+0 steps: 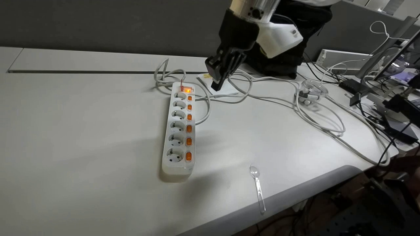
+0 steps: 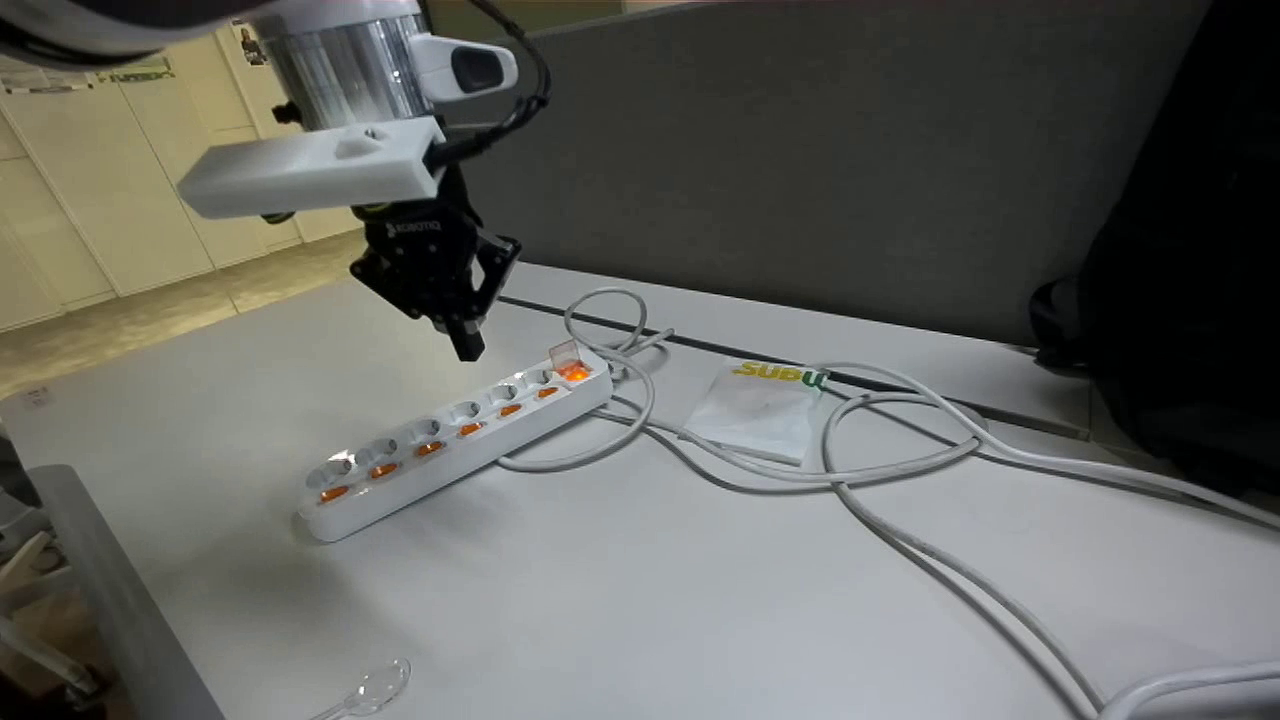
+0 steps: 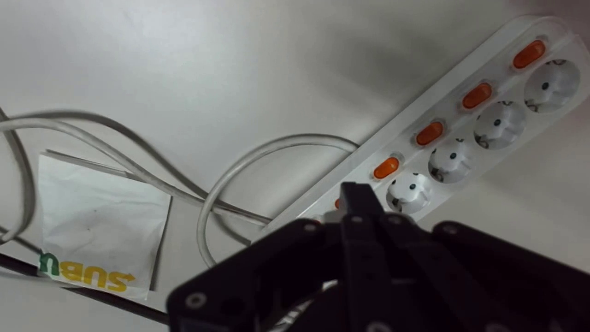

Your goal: Turn on the middle switch of the adapter

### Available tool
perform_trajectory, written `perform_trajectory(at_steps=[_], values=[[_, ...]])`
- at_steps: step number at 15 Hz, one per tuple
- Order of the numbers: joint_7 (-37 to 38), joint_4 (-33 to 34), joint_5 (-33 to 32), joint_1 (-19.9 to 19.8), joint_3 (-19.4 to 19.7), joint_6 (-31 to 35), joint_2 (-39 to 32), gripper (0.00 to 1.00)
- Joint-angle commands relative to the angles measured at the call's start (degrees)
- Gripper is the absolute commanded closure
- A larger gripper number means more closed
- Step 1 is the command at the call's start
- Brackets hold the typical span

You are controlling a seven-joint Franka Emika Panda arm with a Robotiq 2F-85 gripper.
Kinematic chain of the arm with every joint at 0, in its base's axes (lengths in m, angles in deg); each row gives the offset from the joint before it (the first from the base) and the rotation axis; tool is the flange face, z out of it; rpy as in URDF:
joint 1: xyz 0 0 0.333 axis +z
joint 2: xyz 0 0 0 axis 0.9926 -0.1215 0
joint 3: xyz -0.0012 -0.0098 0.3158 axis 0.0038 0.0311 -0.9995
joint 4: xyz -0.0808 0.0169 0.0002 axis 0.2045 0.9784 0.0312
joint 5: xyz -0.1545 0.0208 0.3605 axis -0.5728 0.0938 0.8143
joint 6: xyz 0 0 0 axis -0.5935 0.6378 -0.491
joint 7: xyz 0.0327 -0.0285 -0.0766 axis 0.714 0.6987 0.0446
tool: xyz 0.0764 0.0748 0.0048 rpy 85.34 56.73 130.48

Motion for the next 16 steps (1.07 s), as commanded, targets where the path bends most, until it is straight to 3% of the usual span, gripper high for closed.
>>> perform_trajectory(at_steps=[1,16], values=[[1.7,1.6,-2.3,-0.2,-1.4,3.0,-3.9,1.00],[1.1,6.4,-3.7,-2.1,-6.0,3.9,-14.0,1.00]])
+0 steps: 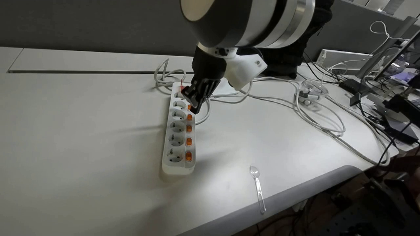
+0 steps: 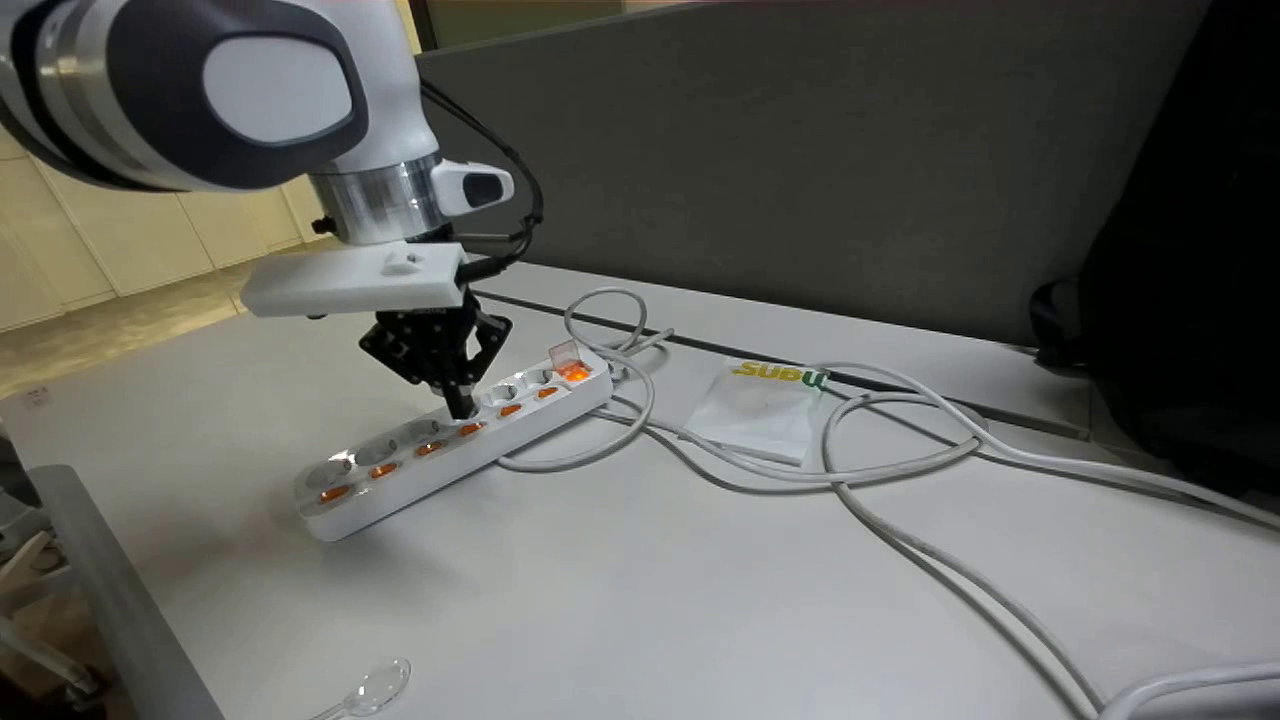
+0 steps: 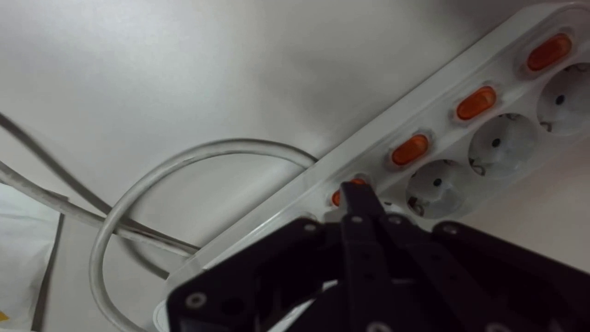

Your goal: Turn on the middle switch of the adapter

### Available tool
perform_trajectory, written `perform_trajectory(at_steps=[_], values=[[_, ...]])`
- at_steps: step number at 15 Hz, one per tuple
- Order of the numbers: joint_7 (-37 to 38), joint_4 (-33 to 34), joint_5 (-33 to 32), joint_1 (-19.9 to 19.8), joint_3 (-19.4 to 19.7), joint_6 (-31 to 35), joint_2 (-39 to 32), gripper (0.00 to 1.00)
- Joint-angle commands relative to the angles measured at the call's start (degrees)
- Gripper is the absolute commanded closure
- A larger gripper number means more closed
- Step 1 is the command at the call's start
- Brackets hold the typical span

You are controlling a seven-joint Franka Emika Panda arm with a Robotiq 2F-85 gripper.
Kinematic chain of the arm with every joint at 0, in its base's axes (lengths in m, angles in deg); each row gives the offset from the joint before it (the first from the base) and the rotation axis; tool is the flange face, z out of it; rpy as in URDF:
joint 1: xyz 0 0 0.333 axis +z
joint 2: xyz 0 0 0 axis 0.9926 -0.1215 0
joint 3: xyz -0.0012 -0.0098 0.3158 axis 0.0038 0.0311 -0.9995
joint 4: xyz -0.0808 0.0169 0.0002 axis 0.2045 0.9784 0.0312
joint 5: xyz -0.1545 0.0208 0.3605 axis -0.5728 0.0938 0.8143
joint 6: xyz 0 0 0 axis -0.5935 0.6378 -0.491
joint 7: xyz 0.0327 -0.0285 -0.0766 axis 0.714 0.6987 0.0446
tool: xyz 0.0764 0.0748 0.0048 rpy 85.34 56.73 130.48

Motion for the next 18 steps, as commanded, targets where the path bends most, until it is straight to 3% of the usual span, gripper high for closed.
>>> perform_trajectory(at_steps=[1,18], values=[[1.1,1.5,-1.4,-1.0,-1.1,-0.8,-1.5,1.00],[0.9,2.1,-1.2,-2.2,-2.1,-0.2,-3.6,1.00]])
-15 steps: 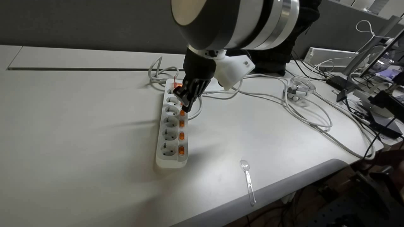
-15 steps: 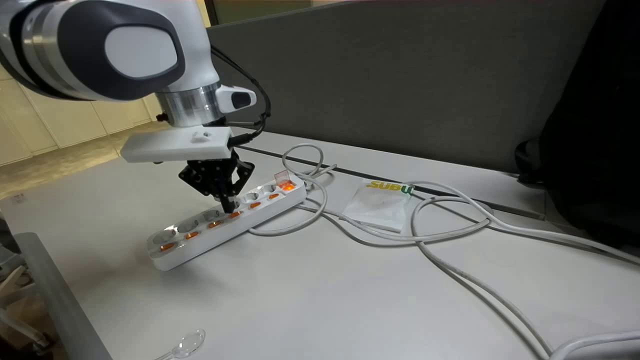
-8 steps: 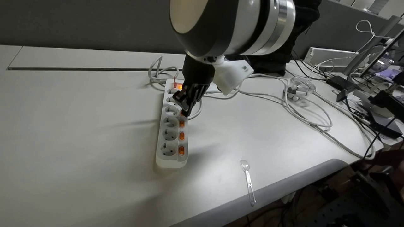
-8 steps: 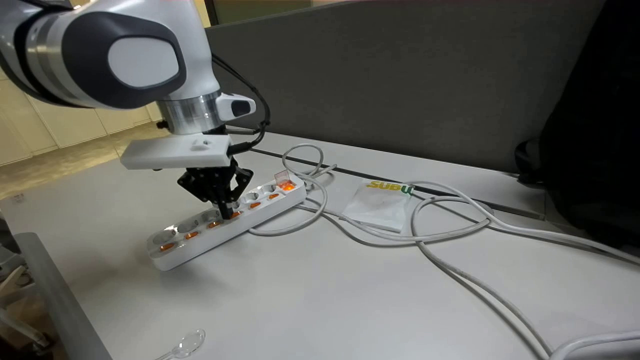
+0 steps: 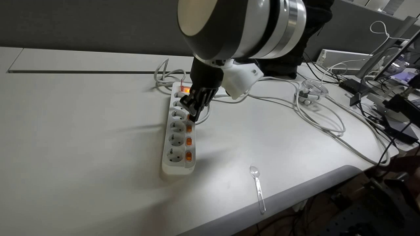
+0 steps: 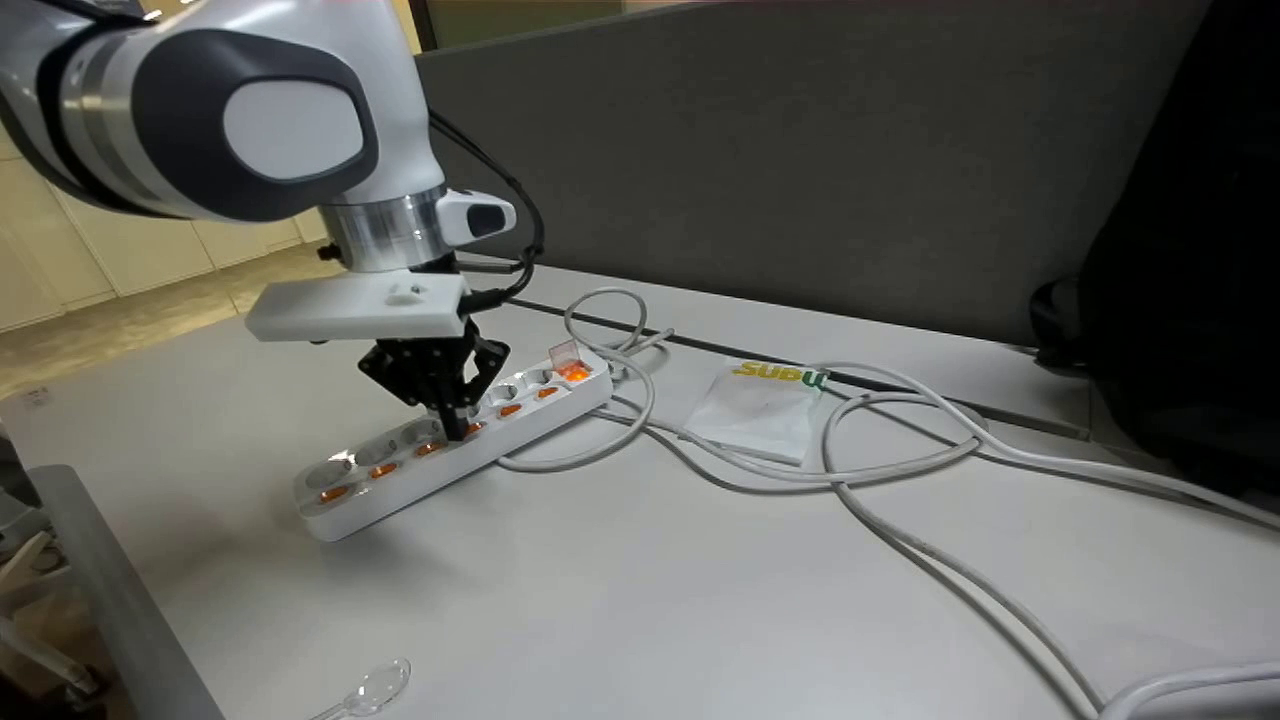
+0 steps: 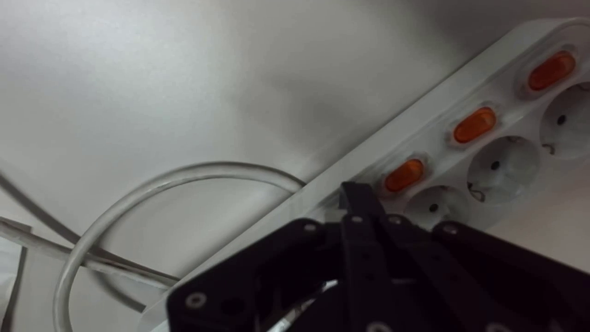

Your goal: Turn on the middle switch of the adapter

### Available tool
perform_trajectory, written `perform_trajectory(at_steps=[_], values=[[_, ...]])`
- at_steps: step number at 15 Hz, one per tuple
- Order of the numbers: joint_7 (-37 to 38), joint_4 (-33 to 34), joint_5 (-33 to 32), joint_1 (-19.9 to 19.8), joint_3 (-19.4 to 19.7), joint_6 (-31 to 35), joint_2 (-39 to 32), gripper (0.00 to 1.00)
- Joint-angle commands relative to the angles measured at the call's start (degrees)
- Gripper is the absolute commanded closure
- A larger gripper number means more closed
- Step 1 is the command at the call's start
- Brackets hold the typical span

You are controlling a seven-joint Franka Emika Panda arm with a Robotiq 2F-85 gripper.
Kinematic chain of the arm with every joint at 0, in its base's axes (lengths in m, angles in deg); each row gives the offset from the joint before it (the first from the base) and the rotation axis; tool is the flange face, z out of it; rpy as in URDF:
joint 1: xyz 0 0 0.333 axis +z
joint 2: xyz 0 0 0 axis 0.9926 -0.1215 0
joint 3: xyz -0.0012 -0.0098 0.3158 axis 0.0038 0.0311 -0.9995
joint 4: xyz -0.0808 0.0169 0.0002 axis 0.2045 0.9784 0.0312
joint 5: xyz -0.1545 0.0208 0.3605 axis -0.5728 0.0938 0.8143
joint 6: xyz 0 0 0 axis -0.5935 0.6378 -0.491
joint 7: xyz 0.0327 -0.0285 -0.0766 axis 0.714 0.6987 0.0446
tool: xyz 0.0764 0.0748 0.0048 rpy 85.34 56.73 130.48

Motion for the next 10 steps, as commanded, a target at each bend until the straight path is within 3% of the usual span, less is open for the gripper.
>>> perform_trajectory(at_steps=[1,10], values=[[0.9,1.5,-1.0,-1.2,-1.0,-0.2,-0.9,1.00],[0.8,2.4,-1.1,-1.4,-1.5,0.3,-1.7,1.00]])
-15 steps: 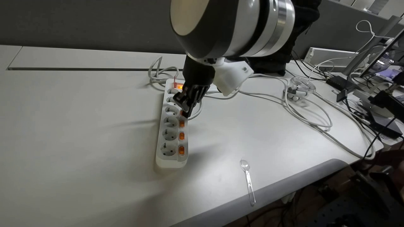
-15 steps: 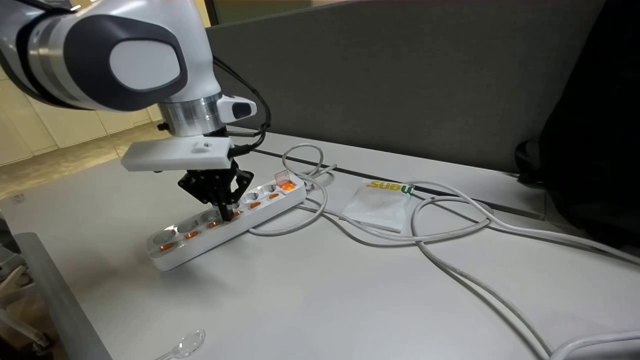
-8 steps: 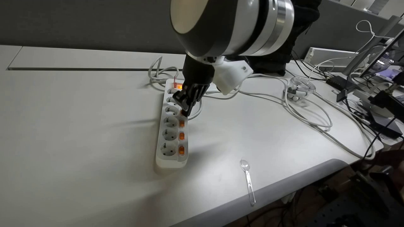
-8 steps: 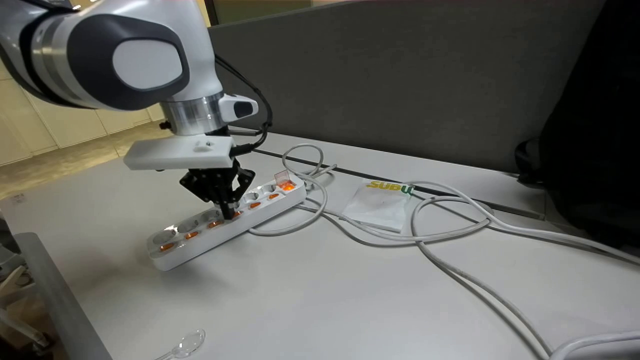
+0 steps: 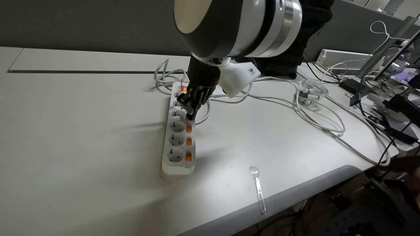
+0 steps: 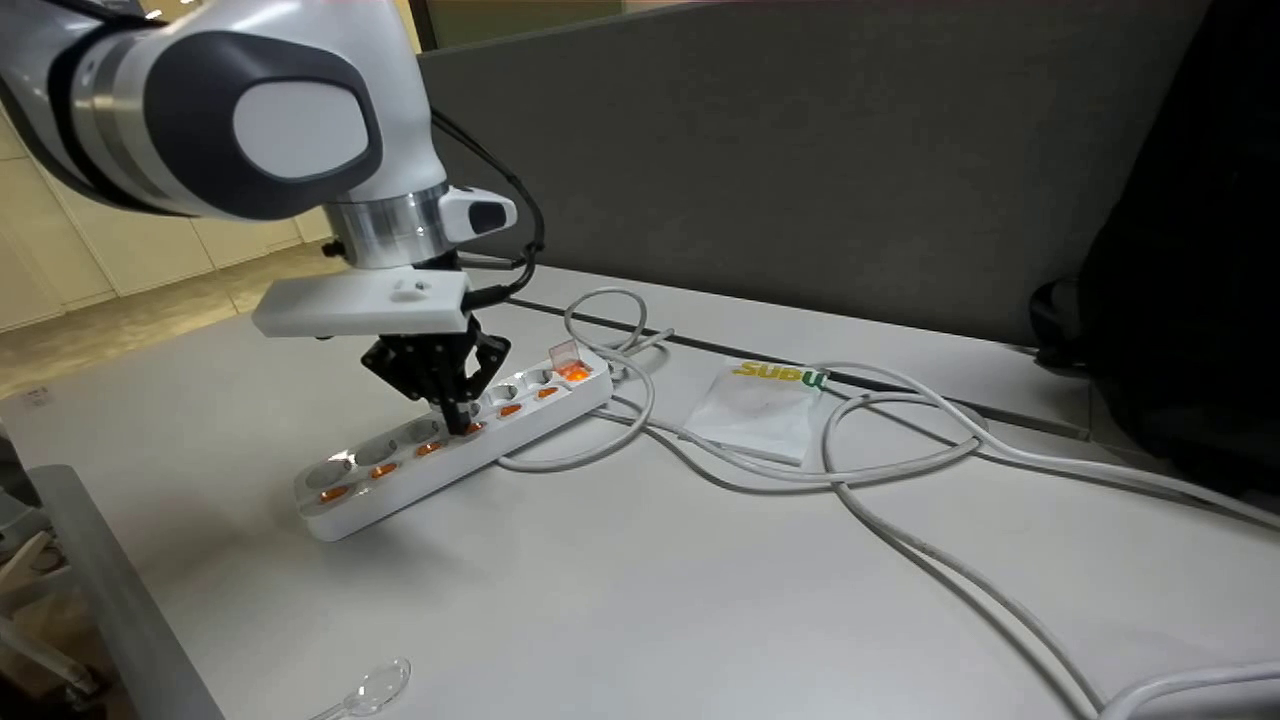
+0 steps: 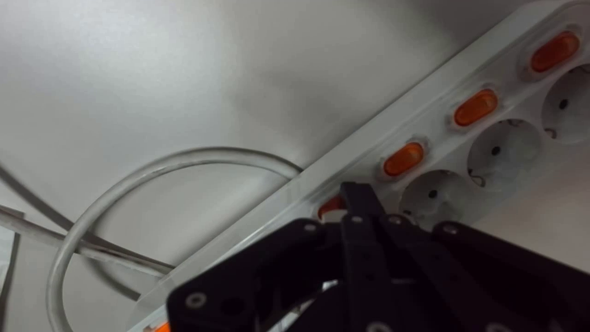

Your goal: Turn on the middle switch of the adapter

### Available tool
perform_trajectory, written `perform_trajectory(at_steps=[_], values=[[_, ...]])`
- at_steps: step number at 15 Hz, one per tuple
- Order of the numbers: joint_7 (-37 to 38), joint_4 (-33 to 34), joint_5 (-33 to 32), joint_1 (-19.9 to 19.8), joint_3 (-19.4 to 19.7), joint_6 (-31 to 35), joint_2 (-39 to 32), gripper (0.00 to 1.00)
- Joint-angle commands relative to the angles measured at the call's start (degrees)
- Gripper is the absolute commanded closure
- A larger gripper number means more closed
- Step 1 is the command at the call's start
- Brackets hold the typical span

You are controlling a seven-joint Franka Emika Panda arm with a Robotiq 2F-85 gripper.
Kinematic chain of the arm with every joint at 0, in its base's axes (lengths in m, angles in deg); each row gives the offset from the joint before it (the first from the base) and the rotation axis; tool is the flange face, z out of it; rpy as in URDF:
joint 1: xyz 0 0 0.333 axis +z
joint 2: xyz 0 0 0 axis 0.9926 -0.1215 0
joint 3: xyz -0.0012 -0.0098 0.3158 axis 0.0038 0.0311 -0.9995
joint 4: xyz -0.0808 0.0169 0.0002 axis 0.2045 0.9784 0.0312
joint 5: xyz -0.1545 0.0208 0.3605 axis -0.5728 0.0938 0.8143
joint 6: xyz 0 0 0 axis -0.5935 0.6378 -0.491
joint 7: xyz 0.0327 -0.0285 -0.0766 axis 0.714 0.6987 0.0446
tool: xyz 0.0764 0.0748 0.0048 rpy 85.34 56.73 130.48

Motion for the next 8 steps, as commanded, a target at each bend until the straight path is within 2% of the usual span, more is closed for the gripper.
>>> perform_trajectory(at_steps=[1,8], values=[[0.9,1.4,-1.1,-1.0,-0.8,0.2,-1.2,1.00],[1.3,1.8,-1.5,-0.7,-0.4,-0.2,-1.8,1.00]])
